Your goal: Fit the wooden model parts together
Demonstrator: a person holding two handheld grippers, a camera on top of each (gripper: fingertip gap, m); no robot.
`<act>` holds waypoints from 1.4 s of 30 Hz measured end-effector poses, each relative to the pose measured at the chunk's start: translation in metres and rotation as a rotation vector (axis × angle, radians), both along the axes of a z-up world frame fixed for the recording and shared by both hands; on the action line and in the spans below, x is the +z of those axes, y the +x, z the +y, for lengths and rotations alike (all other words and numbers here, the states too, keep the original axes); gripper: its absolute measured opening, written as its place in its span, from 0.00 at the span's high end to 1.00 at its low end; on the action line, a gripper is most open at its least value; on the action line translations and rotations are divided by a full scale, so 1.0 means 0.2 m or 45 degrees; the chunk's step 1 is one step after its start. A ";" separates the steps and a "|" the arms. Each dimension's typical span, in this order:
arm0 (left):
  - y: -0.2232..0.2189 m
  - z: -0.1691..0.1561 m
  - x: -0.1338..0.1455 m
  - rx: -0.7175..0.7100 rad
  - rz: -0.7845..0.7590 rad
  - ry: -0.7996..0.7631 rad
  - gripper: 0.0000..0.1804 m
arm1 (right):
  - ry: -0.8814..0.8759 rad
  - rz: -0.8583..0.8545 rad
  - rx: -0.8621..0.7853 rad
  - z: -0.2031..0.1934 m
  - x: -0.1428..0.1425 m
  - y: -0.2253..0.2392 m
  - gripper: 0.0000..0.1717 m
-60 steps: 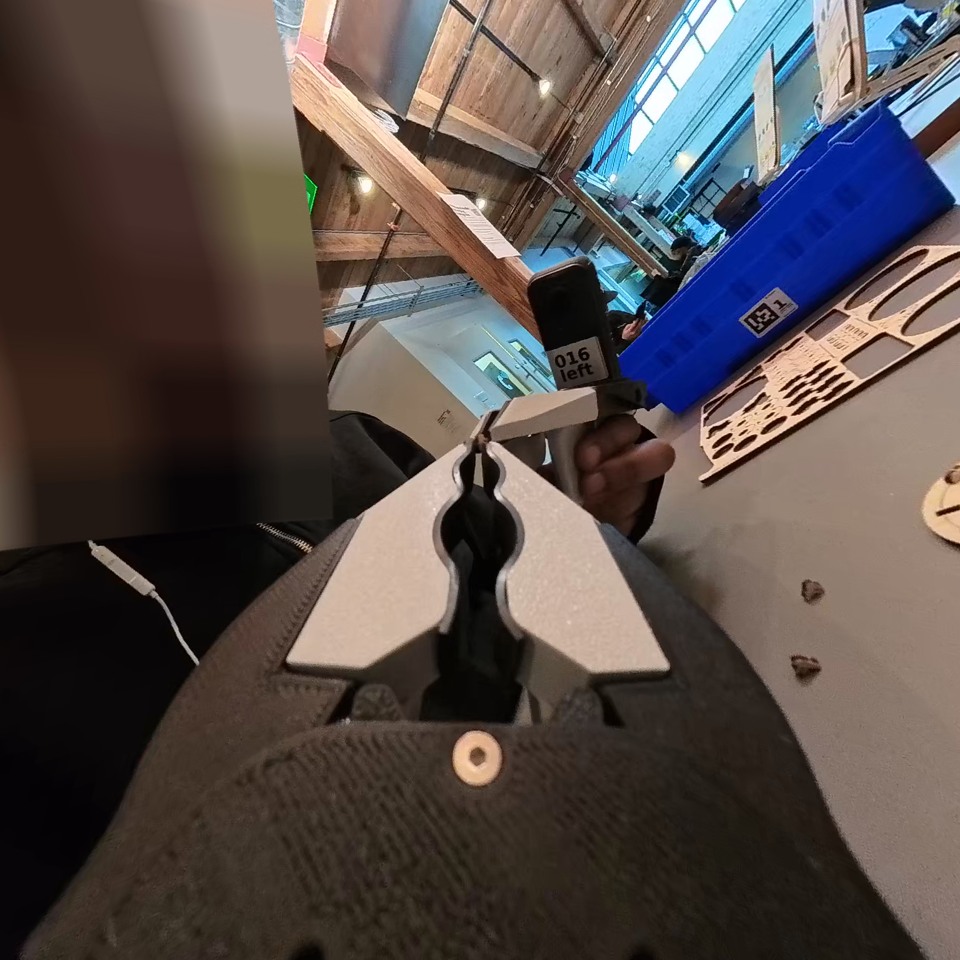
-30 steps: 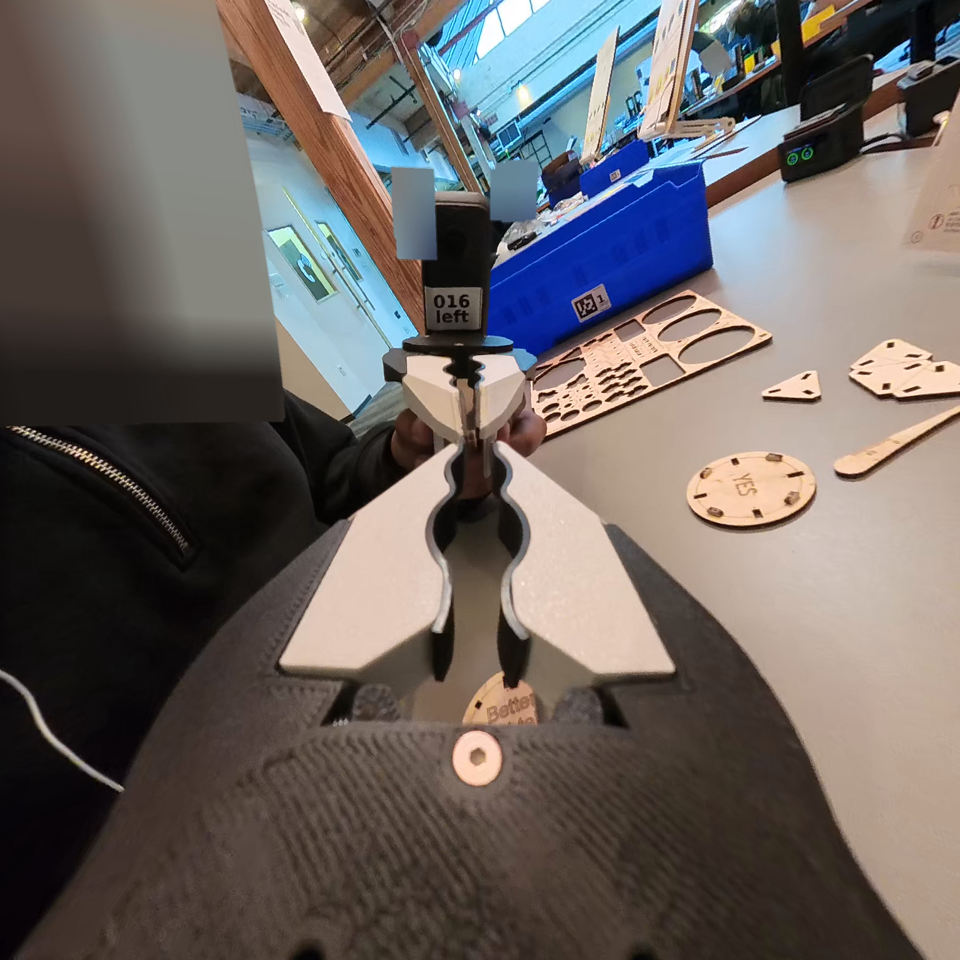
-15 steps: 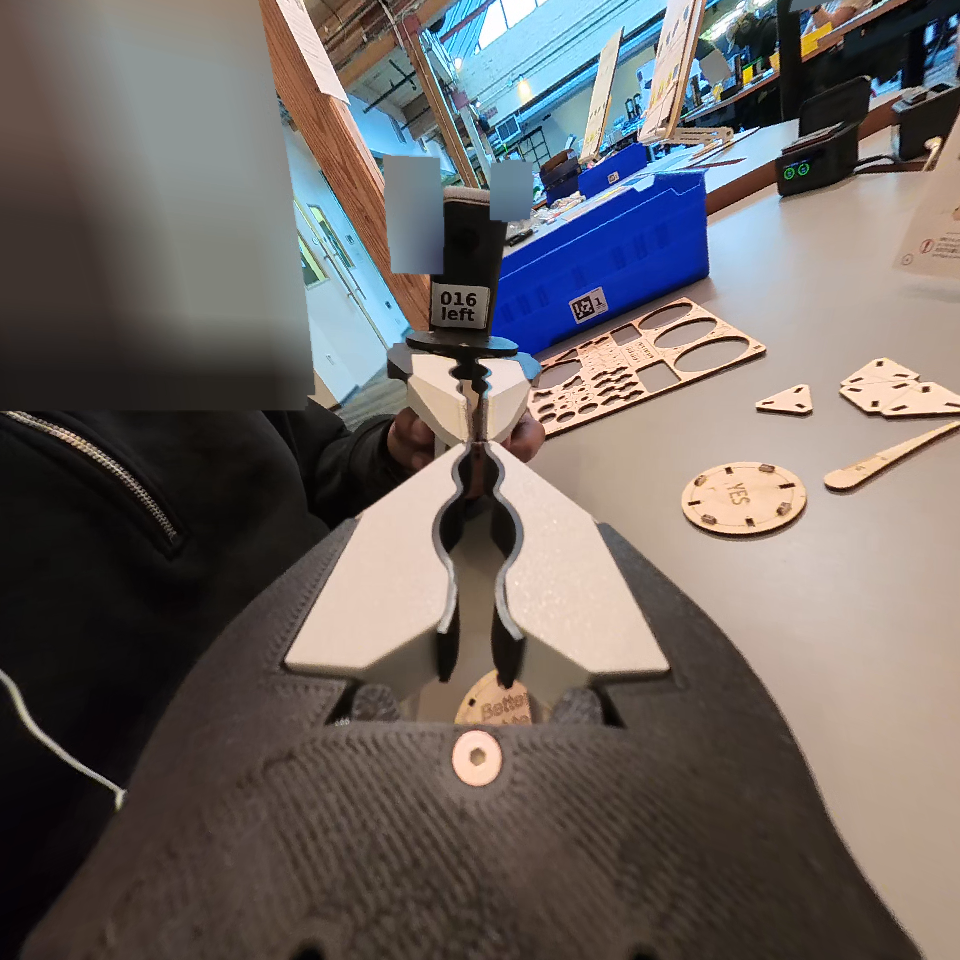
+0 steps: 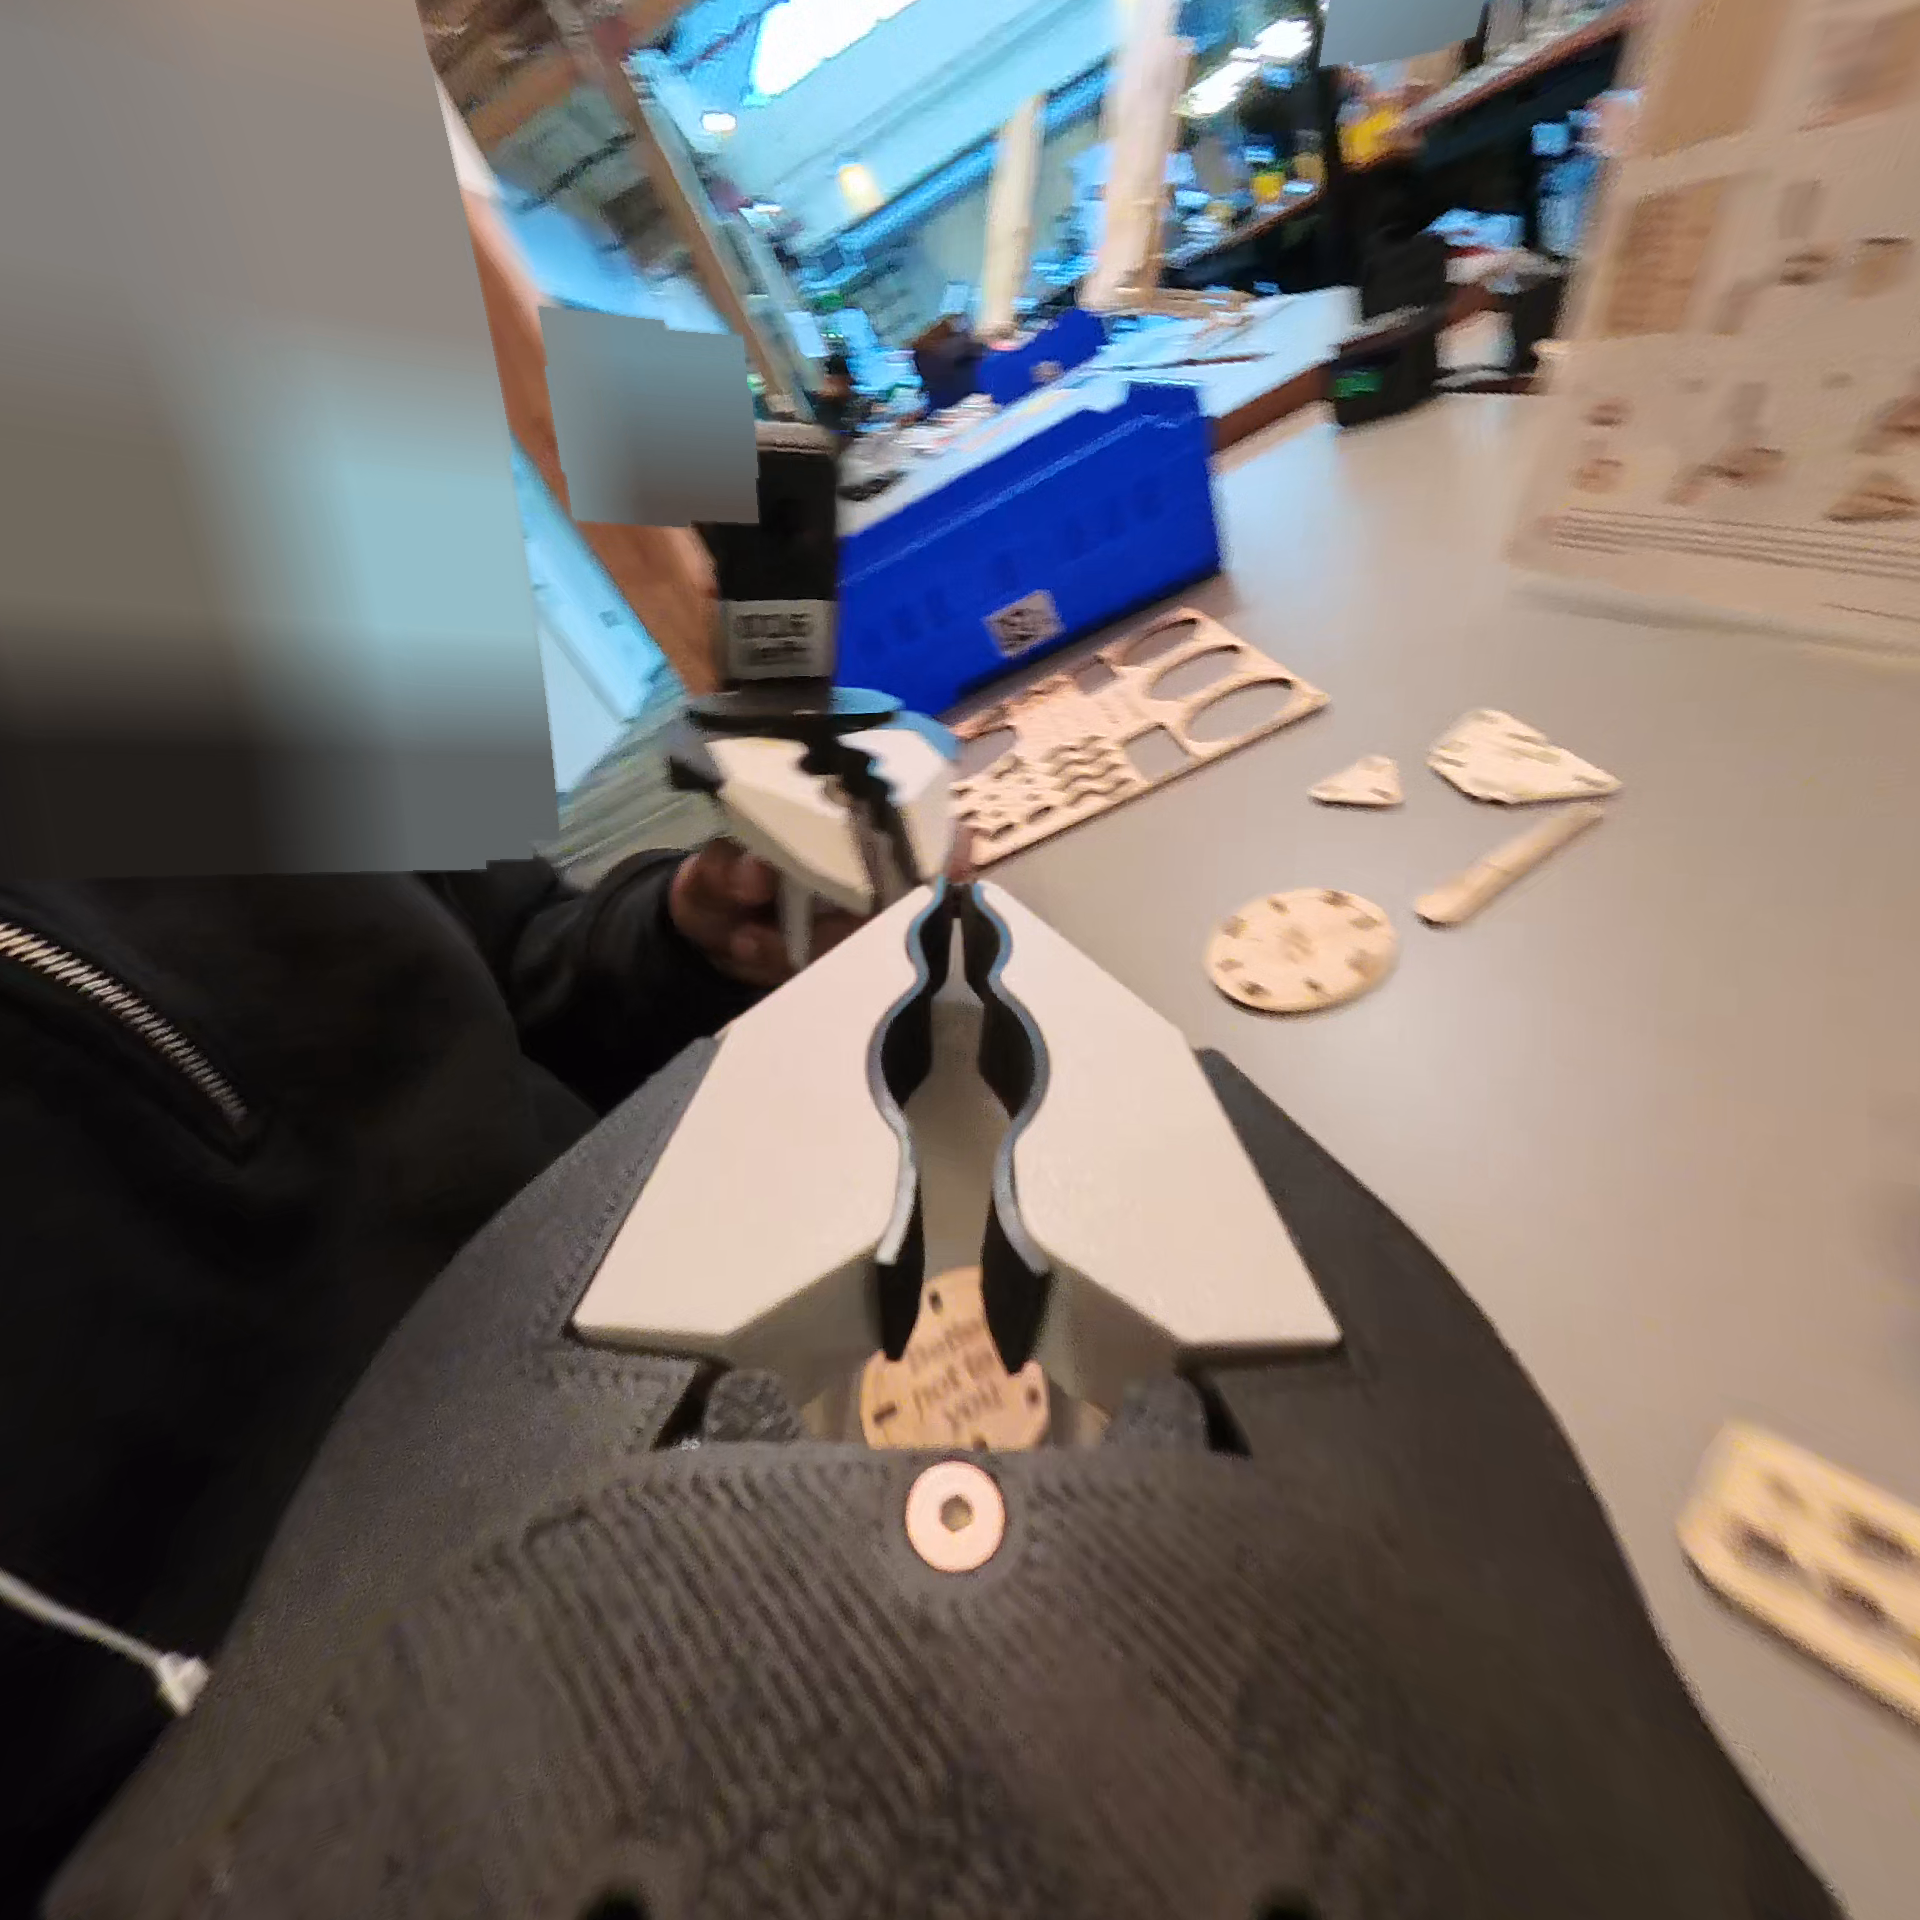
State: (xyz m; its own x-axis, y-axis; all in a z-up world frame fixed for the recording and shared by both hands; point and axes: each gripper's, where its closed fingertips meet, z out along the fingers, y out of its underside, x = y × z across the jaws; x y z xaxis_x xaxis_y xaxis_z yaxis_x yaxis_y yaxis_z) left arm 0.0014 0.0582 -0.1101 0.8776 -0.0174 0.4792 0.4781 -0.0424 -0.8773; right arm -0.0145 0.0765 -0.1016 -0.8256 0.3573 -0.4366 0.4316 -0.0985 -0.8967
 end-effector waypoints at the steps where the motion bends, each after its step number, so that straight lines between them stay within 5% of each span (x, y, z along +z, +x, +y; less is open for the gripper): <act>1: 0.01 0.01 -0.02 0.002 0.046 -0.047 0.98 | 0.041 -0.019 -0.044 0.03 -0.02 -0.01 1.00; 8: 0.20 0.20 -0.24 -0.149 0.014 -0.399 1.00 | 0.486 -0.303 -0.262 0.16 -0.35 0.14 1.00; 15: 0.23 0.24 -0.38 -0.024 0.384 -0.726 1.00 | 0.991 -0.238 -0.287 0.21 -0.47 0.23 1.00; 24: 0.21 0.25 -0.47 0.152 0.831 -0.994 1.00 | 1.051 -0.353 -0.142 0.15 -0.49 0.22 1.00; 42: 0.21 0.24 -0.49 0.169 0.937 -1.024 1.00 | 1.192 -0.515 -0.142 0.15 -0.52 0.23 1.00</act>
State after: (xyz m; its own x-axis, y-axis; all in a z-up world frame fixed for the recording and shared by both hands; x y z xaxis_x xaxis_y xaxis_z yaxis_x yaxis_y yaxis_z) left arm 0.0439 0.1064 -0.2075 0.9252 0.1815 -0.3333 -0.1077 -0.7166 -0.6891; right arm 0.0320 0.1074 -0.2054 -0.6200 0.7633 -0.1815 0.7497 0.5082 -0.4238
